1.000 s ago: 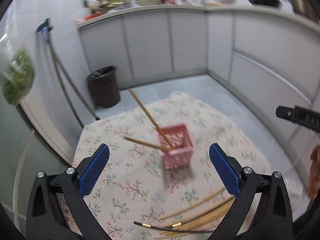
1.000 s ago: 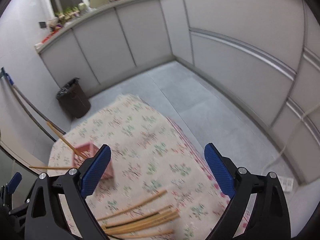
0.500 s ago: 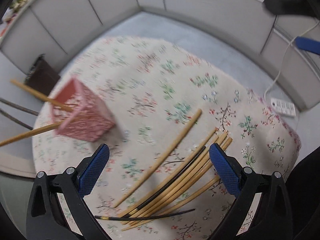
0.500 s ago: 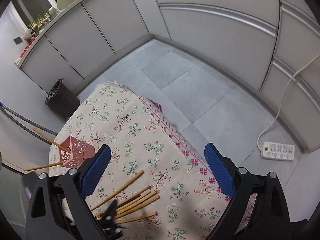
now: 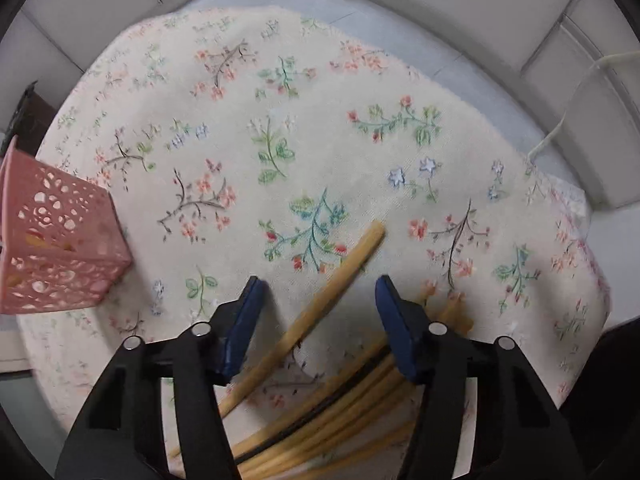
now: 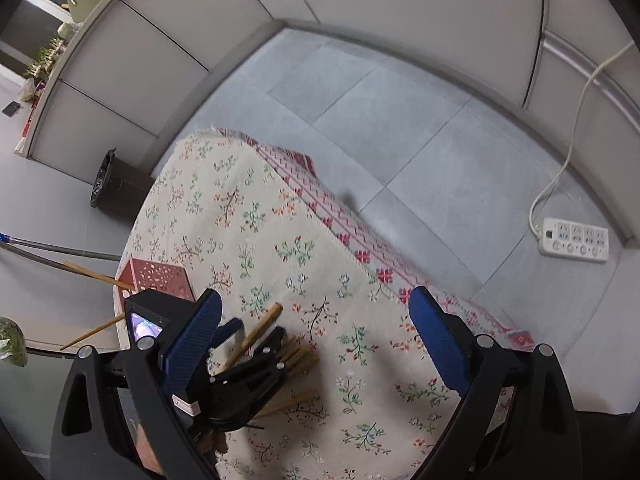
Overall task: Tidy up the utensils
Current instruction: 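Grasp another bamboo chopstick with the left tool while the right tool grasps one too, then lower the left tool's chopstick into the pink basket and open while the right tool does likewise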
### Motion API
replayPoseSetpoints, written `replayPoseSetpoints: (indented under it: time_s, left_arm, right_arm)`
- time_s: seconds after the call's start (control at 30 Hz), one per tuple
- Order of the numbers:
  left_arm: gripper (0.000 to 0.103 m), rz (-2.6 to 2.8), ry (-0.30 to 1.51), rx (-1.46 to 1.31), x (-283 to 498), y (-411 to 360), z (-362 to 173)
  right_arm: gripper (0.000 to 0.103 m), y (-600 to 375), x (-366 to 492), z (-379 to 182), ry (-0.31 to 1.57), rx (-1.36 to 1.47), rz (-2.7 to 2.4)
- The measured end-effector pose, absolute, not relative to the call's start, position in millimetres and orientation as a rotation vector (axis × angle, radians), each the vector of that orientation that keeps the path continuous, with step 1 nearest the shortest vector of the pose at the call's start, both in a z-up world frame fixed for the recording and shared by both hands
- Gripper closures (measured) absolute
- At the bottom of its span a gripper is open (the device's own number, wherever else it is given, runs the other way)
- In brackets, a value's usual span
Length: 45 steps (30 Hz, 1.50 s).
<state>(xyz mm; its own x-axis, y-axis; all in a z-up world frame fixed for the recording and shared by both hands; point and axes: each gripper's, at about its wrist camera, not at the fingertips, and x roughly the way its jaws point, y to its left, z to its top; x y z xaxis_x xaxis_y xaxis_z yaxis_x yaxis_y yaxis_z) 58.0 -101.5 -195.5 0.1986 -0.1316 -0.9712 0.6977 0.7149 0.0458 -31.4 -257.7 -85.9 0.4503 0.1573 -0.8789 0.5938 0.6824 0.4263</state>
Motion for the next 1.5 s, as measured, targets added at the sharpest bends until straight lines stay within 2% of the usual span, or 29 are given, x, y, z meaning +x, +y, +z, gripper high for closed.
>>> replayPoseSetpoints:
  time_s: [0.07, 0.1, 0.13, 0.27, 0.43, 0.5, 0.6, 0.67, 0.83, 0.87, 1.0, 1.3, 1.5]
  left_arm:
    - [0.060, -0.623, 1.246, 0.511, 62.0, -94.7, -194.9]
    - [0.081, -0.610, 1.239, 0.497, 64.5, -89.8, -193.3]
    - [0.085, -0.597, 1.231, 0.489, 66.6, -85.5, -191.9]
    - [0.088, -0.543, 1.169, 0.436, 69.4, -62.7, -183.7]
    - [0.090, -0.522, 1.042, 0.314, 51.7, -28.1, -129.7]
    - [0.091, -0.515, 0.971, 0.296, 40.6, -15.0, -102.5]
    - [0.093, -0.494, 0.867, 0.304, 18.4, 2.7, -65.9]
    - [0.095, -0.483, 0.814, 0.295, 9.8, 10.9, -48.4]
    - [0.095, -0.468, 0.740, 0.260, -11.6, 25.8, -18.7]
    - [0.095, -0.467, 0.732, 0.253, -13.7, 30.1, -14.1]
    - [0.095, -0.480, 0.699, 0.234, -20.6, 34.1, -4.7]
    - [0.095, -0.471, 0.669, 0.196, -24.0, 43.7, 6.2]
    - [0.095, -0.466, 0.643, 0.181, -29.4, 48.5, 15.3]
  right_arm:
    - [0.011, -254.7, -28.3, -94.7, 1.136, 0.831, -0.284]
    - [0.011, -253.3, -27.3, -97.5, 1.148, 0.840, -0.277]
    - [0.011, -251.4, -26.5, -100.8, 1.161, 0.849, -0.272]
    - [0.011, -243.4, -28.2, -113.8, 1.200, 0.856, -0.282]
    - [0.015, -226.7, -38.0, -143.8, 1.296, 0.930, -0.266]
    - [0.030, -208.9, -42.0, -156.1, 1.356, 0.930, -0.229]
    - [0.047, -179.1, -44.7, -168.5, 1.418, 0.883, -0.186]
    - [0.053, -164.9, -44.5, -175.3, 1.439, 0.864, -0.180]
    - [0.061, -143.9, -33.4, -182.9, 1.451, 0.844, -0.207]
    - [0.068, -139.4, -30.3, -184.7, 1.457, 0.829, -0.219]
    - [0.080, -130.0, -23.6, -202.1, 1.525, 0.826, -0.245]
    - [0.093, -133.5, -17.5, -200.8, 1.458, 0.837, -0.247]
    - [0.094, -143.9, -25.0, -169.7, 1.349, 0.777, -0.196]
